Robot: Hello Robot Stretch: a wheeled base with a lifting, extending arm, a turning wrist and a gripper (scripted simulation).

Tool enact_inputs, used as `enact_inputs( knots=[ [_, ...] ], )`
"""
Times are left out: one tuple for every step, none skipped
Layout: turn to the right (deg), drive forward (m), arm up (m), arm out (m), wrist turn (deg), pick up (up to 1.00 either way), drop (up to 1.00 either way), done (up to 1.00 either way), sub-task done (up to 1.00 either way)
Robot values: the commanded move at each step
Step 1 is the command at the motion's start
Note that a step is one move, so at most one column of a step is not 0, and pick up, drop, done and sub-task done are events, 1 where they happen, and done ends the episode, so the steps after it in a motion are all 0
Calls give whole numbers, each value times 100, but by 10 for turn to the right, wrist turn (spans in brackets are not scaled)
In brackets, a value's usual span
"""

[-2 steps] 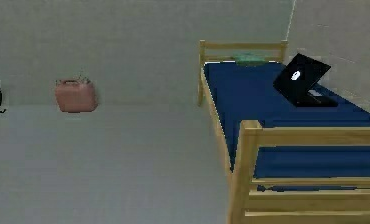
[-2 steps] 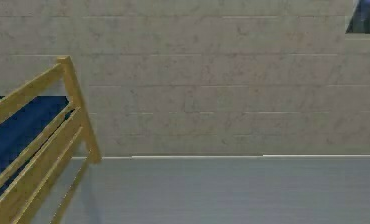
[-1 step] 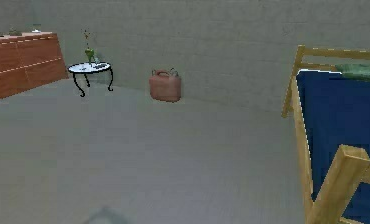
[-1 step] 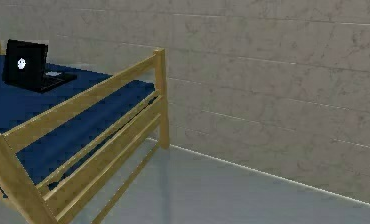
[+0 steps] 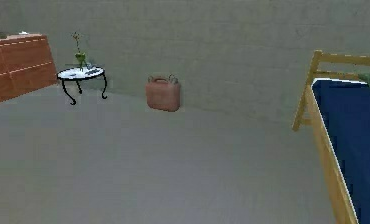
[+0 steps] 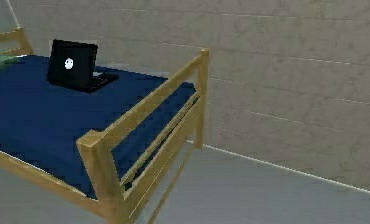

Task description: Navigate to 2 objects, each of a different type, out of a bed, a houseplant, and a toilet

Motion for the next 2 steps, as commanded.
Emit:
enact_inputs(
  knots=[
    [450,0,0,0,0,0,0,0,0],
    [0,0,0,0,0,0,0,100,0]
  ],
)
